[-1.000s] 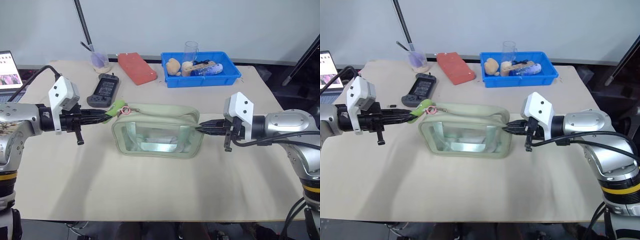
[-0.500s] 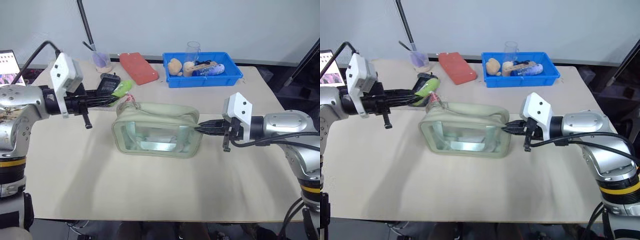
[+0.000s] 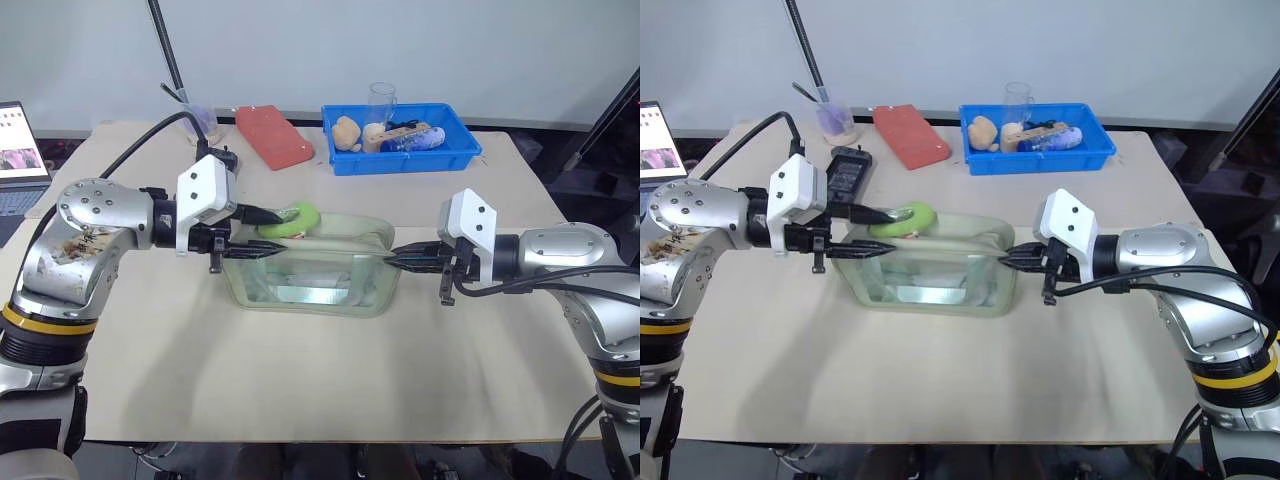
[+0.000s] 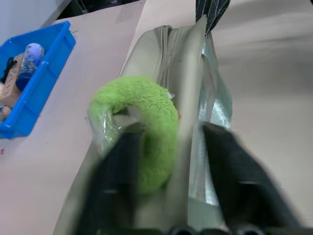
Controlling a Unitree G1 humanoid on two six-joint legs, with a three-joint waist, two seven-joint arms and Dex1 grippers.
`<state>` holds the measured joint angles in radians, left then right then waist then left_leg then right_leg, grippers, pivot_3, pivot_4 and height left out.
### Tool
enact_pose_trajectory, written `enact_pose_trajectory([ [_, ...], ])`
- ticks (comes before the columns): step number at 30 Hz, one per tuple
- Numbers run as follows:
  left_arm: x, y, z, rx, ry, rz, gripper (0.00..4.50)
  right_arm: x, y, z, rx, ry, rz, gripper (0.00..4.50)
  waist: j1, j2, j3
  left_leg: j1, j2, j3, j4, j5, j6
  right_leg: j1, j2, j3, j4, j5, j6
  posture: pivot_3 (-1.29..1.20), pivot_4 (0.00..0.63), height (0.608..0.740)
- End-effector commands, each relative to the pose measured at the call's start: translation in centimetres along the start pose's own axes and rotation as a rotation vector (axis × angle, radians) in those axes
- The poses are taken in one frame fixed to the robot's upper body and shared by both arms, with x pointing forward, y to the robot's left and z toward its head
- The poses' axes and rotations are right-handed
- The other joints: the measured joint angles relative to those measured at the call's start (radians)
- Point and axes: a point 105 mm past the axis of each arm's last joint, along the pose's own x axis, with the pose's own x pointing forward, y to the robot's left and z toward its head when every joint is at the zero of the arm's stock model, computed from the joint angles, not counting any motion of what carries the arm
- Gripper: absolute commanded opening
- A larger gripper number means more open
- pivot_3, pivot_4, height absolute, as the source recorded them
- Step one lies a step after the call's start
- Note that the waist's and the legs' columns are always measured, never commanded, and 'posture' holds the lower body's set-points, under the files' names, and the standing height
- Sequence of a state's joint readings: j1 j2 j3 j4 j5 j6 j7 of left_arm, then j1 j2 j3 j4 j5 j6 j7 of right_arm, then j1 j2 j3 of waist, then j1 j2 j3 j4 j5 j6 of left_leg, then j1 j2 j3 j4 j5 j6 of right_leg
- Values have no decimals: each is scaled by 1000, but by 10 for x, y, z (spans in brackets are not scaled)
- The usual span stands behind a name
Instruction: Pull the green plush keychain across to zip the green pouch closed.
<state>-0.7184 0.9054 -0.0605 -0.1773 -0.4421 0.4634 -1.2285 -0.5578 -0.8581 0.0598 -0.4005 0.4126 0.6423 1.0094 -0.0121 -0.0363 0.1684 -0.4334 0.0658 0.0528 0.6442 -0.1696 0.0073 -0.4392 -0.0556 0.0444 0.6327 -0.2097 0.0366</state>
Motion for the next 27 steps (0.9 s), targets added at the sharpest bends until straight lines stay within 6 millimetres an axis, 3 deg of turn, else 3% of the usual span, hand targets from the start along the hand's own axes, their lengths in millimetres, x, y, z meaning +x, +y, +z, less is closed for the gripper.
enact_pose_trajectory([
  [1,-15,11,11,28,-5,55,3986,-4,-4,10,-42,-30,-34,0,0,0,0,0,0,0,0,0,0,0,0,0,0,0,0,0,150,740],
  [2,-18,13,10,23,2,66,4465,-3,-4,9,-42,-31,-35,0,-1,0,0,0,0,0,0,0,0,0,0,0,0,0,0,0,150,740],
  [5,-30,16,4,-5,37,102,4465,-3,-4,9,-42,-30,-33,0,-2,0,0,0,0,0,0,0,0,0,0,0,0,0,0,0,150,740],
  [9,-44,10,-17,-65,107,149,4465,-3,-5,10,-47,-33,-30,0,-3,0,0,0,0,0,0,0,0,0,0,0,0,0,0,0,150,740],
  [13,-43,3,-33,-100,120,181,4465,-3,-4,13,-48,-37,-26,0,1,0,0,0,1,0,0,0,0,0,0,0,0,0,0,0,150,740],
  [16,-39,-1,-39,-106,115,178,3605,-3,-4,13,-45,-37,-22,0,6,0,0,0,0,0,0,0,0,0,-1,0,0,-2,-3,0,150,740],
  [23,-35,-2,-41,-115,97,177,205,-4,-4,13,-43,-33,-14,0,5,0,0,0,1,1,0,0,0,0,0,0,0,-2,-4,0,150,740],
  [27,-35,1,-43,-109,105,193,46,-7,-9,14,-16,-36,-32,0,3,0,0,0,1,0,0,0,0,0,0,0,0,-2,-4,0,150,740],
])
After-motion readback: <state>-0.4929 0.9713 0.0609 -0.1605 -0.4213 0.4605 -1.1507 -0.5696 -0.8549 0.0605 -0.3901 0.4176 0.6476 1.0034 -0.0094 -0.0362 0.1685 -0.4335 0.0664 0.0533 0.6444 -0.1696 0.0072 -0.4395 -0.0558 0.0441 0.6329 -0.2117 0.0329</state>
